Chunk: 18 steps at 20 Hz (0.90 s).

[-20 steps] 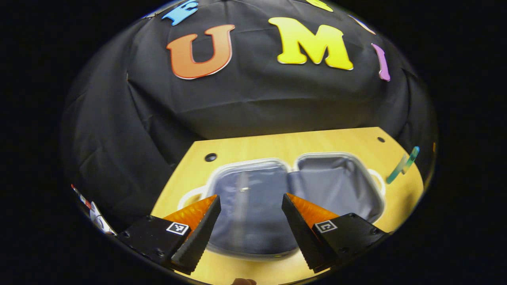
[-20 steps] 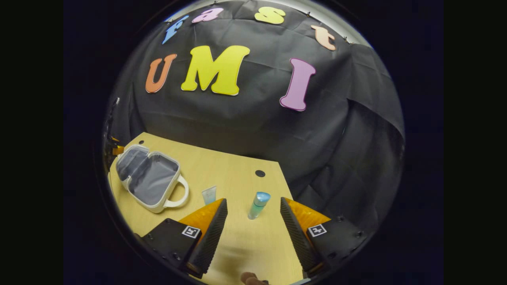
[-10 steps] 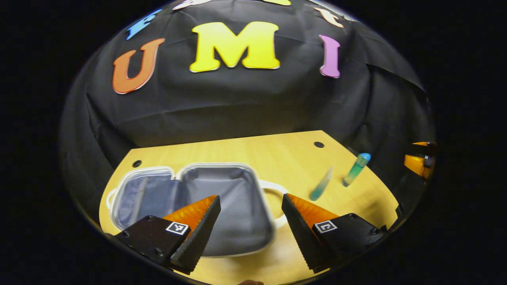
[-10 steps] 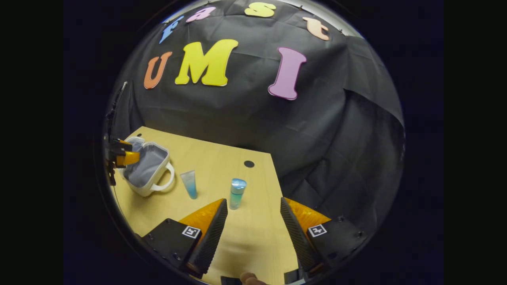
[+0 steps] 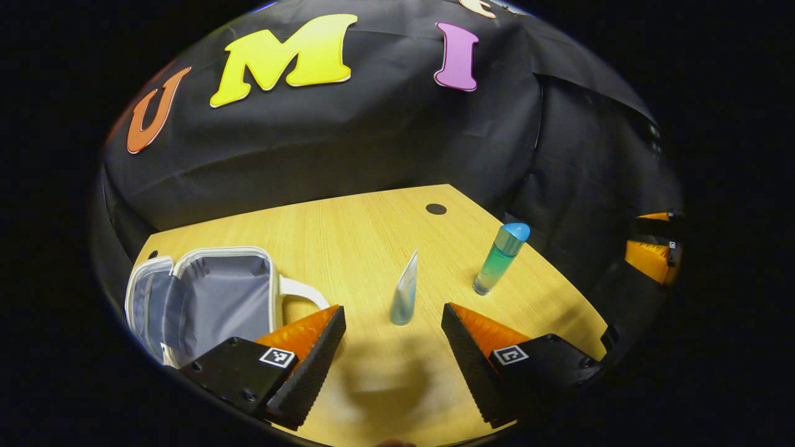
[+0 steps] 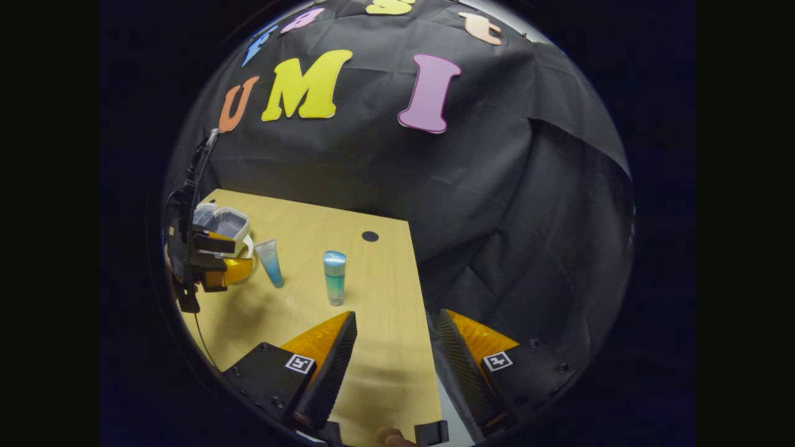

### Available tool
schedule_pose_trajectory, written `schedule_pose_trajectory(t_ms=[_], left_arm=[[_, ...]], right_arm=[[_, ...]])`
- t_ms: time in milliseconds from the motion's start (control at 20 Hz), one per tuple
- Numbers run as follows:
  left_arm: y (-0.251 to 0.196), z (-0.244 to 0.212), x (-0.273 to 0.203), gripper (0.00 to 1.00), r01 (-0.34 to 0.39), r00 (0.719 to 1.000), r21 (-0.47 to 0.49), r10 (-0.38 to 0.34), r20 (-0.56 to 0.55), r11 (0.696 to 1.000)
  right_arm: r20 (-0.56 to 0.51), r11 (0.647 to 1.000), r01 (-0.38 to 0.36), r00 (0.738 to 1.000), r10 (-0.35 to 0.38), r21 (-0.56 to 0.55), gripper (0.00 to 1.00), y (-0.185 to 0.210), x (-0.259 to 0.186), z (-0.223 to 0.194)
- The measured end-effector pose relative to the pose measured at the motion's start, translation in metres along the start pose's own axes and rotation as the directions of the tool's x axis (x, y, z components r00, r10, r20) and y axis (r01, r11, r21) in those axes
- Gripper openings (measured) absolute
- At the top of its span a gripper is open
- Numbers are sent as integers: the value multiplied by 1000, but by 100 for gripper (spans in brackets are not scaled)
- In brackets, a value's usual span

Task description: First open the suitcase, pack the skin care products into it, and then close the suitcase.

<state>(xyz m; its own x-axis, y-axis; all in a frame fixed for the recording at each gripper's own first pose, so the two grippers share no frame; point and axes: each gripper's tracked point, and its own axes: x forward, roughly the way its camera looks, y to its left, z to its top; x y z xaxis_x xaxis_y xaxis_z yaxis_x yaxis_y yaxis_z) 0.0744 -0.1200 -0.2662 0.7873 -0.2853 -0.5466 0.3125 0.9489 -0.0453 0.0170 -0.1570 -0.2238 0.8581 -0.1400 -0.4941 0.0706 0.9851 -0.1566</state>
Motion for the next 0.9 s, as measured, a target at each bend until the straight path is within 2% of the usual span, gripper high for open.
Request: schedule_pose_trajectory(t_ms=[300,400,450,500,550,700,800,900], left_arm=[[-8,-17,63,98,-69,997,-33,68,-29,997],[-7,-23,78,95,-96,995,-49,94,-37,994],[-5,-25,82,90,-109,993,-57,107,-39,992],[-3,-27,87,95,-125,992,-65,122,-40,990],[-2,-29,90,84,-130,991,-73,127,-42,989],[0,-32,97,77,-139,990,-96,136,-35,986],[-2,-35,99,68,-122,992,-121,119,-37,985],[2,-33,96,55,-129,992,-129,127,-27,983]], right_arm=[[-62,999,-3,998,1,-38,80,-20,18,-27],[-72,998,-11,997,7,-60,80,-22,26,-31],[-74,998,-19,997,14,-67,80,-21,29,-33],[-76,997,-29,997,24,-71,80,-21,32,-34],[-78,997,-40,996,35,-73,80,-19,36,-35],[-75,995,-77,995,72,-67,79,-9,47,-36],[-73,994,-98,993,94,-56,79,1,56,-37],[-78,990,-133,988,130,-37,80,14,61,-35]])
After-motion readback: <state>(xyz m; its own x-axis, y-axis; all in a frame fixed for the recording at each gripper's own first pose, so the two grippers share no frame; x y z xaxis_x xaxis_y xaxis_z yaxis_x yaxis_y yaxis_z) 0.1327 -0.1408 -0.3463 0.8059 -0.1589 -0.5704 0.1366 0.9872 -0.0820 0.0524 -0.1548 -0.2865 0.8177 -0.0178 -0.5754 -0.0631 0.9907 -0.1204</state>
